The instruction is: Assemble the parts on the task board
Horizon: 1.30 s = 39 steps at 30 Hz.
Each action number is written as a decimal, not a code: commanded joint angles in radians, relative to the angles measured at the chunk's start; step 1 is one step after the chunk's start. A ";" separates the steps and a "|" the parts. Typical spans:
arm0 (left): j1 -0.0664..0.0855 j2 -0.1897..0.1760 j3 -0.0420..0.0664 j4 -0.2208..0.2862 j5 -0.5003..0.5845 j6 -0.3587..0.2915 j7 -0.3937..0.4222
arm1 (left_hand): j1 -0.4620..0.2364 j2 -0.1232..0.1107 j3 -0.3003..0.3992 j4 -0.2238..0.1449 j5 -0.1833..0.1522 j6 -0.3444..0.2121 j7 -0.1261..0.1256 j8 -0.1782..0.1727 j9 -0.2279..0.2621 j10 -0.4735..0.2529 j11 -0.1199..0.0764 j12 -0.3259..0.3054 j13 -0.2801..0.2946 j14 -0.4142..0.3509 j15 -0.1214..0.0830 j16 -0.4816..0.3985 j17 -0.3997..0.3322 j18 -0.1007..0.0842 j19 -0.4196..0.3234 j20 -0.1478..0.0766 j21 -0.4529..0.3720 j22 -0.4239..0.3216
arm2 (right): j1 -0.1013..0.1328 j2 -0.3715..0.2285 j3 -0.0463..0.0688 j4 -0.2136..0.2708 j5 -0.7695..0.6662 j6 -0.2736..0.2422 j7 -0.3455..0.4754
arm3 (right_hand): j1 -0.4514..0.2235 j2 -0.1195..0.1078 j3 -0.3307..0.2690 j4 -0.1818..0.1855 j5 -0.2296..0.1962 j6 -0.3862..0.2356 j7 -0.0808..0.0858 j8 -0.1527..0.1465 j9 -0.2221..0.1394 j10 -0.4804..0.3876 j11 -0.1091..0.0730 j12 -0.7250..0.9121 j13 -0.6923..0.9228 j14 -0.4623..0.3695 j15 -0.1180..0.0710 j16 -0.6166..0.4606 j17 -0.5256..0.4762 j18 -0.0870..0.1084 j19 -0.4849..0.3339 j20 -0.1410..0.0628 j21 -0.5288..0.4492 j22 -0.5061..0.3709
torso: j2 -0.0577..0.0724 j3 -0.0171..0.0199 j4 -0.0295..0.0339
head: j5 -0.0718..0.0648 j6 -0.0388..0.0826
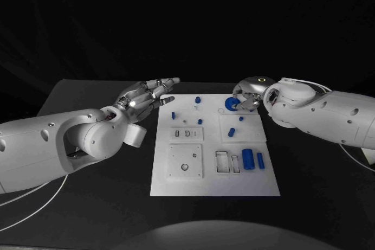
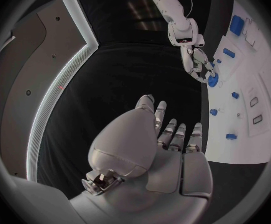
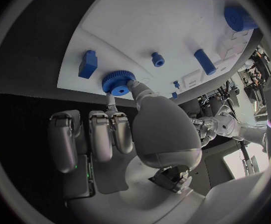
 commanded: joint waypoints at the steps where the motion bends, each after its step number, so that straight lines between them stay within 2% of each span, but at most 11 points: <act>1: -0.001 0.002 0.001 0.000 -0.001 0.020 0.006 | 0.010 0.001 0.007 0.000 0.006 0.005 0.003 0.005 0.002 0.007 0.002 0.004 0.001 0.001 0.004 0.006 0.001 0.008 0.007 0.000 0.004 0.001 | -0.007 0.001 -0.003 -0.004 -0.012 0.005 0.003 | 0.013 0.016 0.006 -0.003 0.027 0.036 -0.030 0.019 0.062 0.104 -0.010 0.004 0.263 0.104 -0.012 0.003 0.263 -0.008 0.086 -0.008 -0.003 0.254 | 0.000 0.0006 0.0018 | -0.001 -0.001; 5: -0.001 0.002 0.001 -0.001 -0.001 0.020 0.006 | 0.010 0.001 0.007 0.000 0.006 0.005 0.003 0.005 0.002 0.007 0.002 0.004 0.001 0.001 0.004 0.006 0.001 0.008 0.007 0.000 0.004 0.001 | -0.008 0.000 -0.003 -0.001 -0.012 -0.020 0.005 | 0.001 0.017 0.008 0.003 0.027 0.050 -0.039 0.028 0.080 0.104 -0.018 0.004 0.263 0.104 -0.019 0.003 0.263 -0.008 0.086 -0.014 -0.004 0.254 | 0.000 0.0010 0.0015 | 0.002 -0.001; 10: -0.001 0.000 0.001 -0.001 -0.001 0.019 0.006 | 0.010 0.001 0.007 0.000 0.006 0.006 0.003 0.006 0.002 0.008 0.003 0.005 0.001 0.001 0.004 0.006 0.001 0.008 0.007 0.000 0.004 0.001 | -0.009 -0.008 -0.003 0.012 -0.012 -0.077 0.014 | 0.000 0.013 0.011 0.001 0.024 0.064 -0.045 0.035 0.091 0.104 -0.023 0.004 0.263 0.104 -0.024 0.003 0.263 -0.009 0.088 -0.019 -0.001 0.256 | -0.001 0.0008 0.0000 | 0.008 0.001; 13: -0.001 -0.003 0.001 -0.001 -0.001 0.017 0.007 | 0.010 0.001 0.007 0.000 0.006 0.006 0.003 0.006 0.002 0.008 0.003 0.005 0.001 0.001 0.004 0.006 0.001 0.008 0.007 0.000 0.004 0.001 | -0.006 -0.022 -0.002 0.040 -0.012 -0.113 0.020 | -0.004 0.009 0.010 0.003 0.023 0.070 -0.044 0.037 0.096 0.104 -0.024 0.004 0.263 0.104 -0.026 0.003 0.263 -0.009 0.089 -0.021 0.000 0.256 | -0.001 0.0001 -0.0007 | 0.013 0.003; 18: -0.002 -0.005 0.001 -0.002 -0.001 0.014 0.006 | 0.010 0.001 0.007 0.000 0.006 0.007 0.004 0.006 0.002 0.009 0.003 0.006 0.002 0.002 0.005 0.007 0.002 0.008 0.008 0.000 0.004 0.001 | 0.012 -0.032 -0.002 0.084 -0.010 -0.129 0.024 | -0.010 0.007 0.010 0.008 0.023 0.072 -0.043 0.035 0.098 0.104 -0.023 0.004 0.263 0.104 -0.027 0.003 0.263 -0.010 0.093 -0.022 0.003 0.258 | -0.001 -0.0001 0.0000 | 0.011 0.002; 22: -0.002 -0.002 0.001 -0.005 -0.001 0.015 0.005 | 0.011 0.000 0.008 0.000 0.007 0.008 0.004 0.007 0.002 0.010 0.004 0.007 0.002 0.002 0.005 0.008 0.002 0.007 0.008 0.000 0.004 0.001 | 0.029 -0.028 -0.002 0.114 -0.005 -0.120 0.025 | -0.011 0.008 0.011 0.009 0.024 0.073 -0.043 0.035 0.098 0.104 -0.022 0.004 0.263 0.104 -0.027 0.003 0.263 -0.011 0.095 -0.023 0.005 0.259 | -0.001 -0.0004 0.0016 | 0.008 0.002; 25: -0.002 0.002 0.001 -0.006 -0.001 0.015 0.007 | 0.012 0.000 0.010 -0.001 0.008 0.010 0.005 0.008 0.002 0.011 0.005 0.009 0.002 0.003 0.006 0.010 0.002 0.007 0.008 0.001 0.005 0.001 | 0.036 -0.012 -0.002 0.123 0.001 -0.093 0.027 | -0.010 0.008 0.012 0.009 0.025 0.074 -0.043 0.034 0.098 0.104 -0.022 0.004 0.263 0.104 -0.027 0.003 0.263 -0.011 0.095 -0.023 0.005 0.259 | 0.000 -0.0005 0.0030 | 0.008 0.004; 27: -0.002 0.003 0.001 -0.007 -0.001 0.015 0.008 | 0.013 0.000 0.010 -0.001 0.008 0.010 0.005 0.008 0.002 0.012 0.005 0.010 0.002 0.004 0.007 0.011 0.002 0.007 0.009 0.001 0.005 0.001 | 0.038 0.001 -0.001 0.122 0.006 -0.074 0.028 | -0.010 0.009 0.013 0.009 0.025 0.076 -0.043 0.034 0.098 0.104 -0.021 0.004 0.263 0.104 -0.027 0.003 0.263 -0.011 0.096 -0.023 0.006 0.259 | 0.001 0.0002 0.0005 | 0.010 0.003; 31: -0.002 0.003 0.001 -0.009 -0.001 0.013 0.006 | 0.014 0.001 0.011 -0.002 0.009 0.012 0.006 0.009 0.002 0.013 0.006 0.011 0.002 0.004 0.007 0.013 0.002 0.007 0.009 0.001 0.005 0.001 | 0.040 0.042 -0.001 0.108 0.014 -0.025 0.029 | -0.008 0.010 0.017 0.008 0.023 0.079 -0.044 0.033 0.098 0.104 -0.020 0.004 0.263 0.104 -0.026 0.003 0.263 -0.011 0.095 -0.023 0.006 0.259 | 0.000 -0.0002 -0.0006 | 0.009 -0.001; 37: -0.001 0.002 0.001 -0.007 -0.001 0.011 0.011 | 0.015 0.000 0.012 -0.002 0.009 0.013 0.007 0.009 0.002 0.014 0.007 0.012 0.002 0.005 0.008 0.014 0.003 0.007 0.009 0.001 0.005 0.001 | 0.042 0.107 -0.001 0.077 0.020 0.001 0.035 | -0.003 0.009 0.021 0.004 0.019 0.082 -0.043 0.030 0.097 0.104 -0.018 0.004 0.263 0.104 -0.024 0.003 0.263 -0.011 0.095 -0.022 0.006 0.259 | 0.002 0.0021 0.0034 | 0.003 0.001; 39: -0.001 0.001 0.001 -0.007 -0.001 0.007 0.016 | 0.015 0.000 0.013 -0.002 0.010 0.013 0.008 0.009 0.002 0.014 0.008 0.013 0.002 0.006 0.009 0.015 0.003 0.007 0.009 0.001 0.006 0.001 | 0.042 0.130 0.000 0.062 0.021 0.009 0.036 | -0.002 0.009 0.022 0.003 0.018 0.083 -0.043 0.030 0.097 0.104 -0.018 0.004 0.263 0.104 -0.024 0.003 0.263 -0.011 0.095 -0.022 0.005 0.259 | 0.002 0.0006 0.0024 | 0.003 -0.002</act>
